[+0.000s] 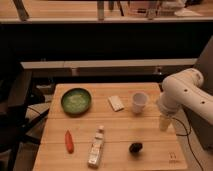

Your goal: Knock the eraser over

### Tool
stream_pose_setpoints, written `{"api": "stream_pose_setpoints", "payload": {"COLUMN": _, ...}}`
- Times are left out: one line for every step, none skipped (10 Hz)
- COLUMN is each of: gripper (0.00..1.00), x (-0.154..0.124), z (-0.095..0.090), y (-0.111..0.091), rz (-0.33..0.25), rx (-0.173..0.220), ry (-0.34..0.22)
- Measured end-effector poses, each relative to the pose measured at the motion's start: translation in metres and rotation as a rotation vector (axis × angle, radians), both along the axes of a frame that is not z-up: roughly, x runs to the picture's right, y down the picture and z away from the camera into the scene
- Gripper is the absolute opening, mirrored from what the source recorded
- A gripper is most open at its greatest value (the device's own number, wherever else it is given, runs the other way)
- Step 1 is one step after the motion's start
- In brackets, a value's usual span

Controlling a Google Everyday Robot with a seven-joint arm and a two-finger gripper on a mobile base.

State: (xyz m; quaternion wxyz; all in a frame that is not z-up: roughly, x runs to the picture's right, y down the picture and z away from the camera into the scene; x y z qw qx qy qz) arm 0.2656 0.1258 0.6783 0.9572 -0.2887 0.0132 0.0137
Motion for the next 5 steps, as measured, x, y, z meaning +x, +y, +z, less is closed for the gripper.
{"api": "stream_pose_setpoints", "payload": {"gripper": 0.8, "x": 0.0, "z": 0.0, "y": 0.0014, "rz": -0.001, "rx": -0.002, "ry": 0.0}}
{"api": "stream_pose_setpoints", "payload": {"gripper": 0.8, "x": -0.001, "z": 0.0011, "y": 0.002, "rz": -0.003, "rx": -0.003, "ry": -0.003}}
{"api": "stream_pose_setpoints", "payload": {"gripper": 0.8, "x": -0.0008, "z": 0.0012, "y": 0.0024, "rz": -0.007, "rx": -0.004, "ry": -0.004}}
{"api": "stream_pose_setpoints", "payload": {"gripper": 0.8, "x": -0.0022, "z": -0.0011, "y": 0.0054, "rz": -0.013, "rx": -0.007, "ry": -0.005}}
{"api": "stream_pose_setpoints", "payload": {"gripper": 0.8, "x": -0.0054, "z": -0.0035, "y": 0.0086, "rz": -0.015, "rx": -0.012, "ry": -0.008}}
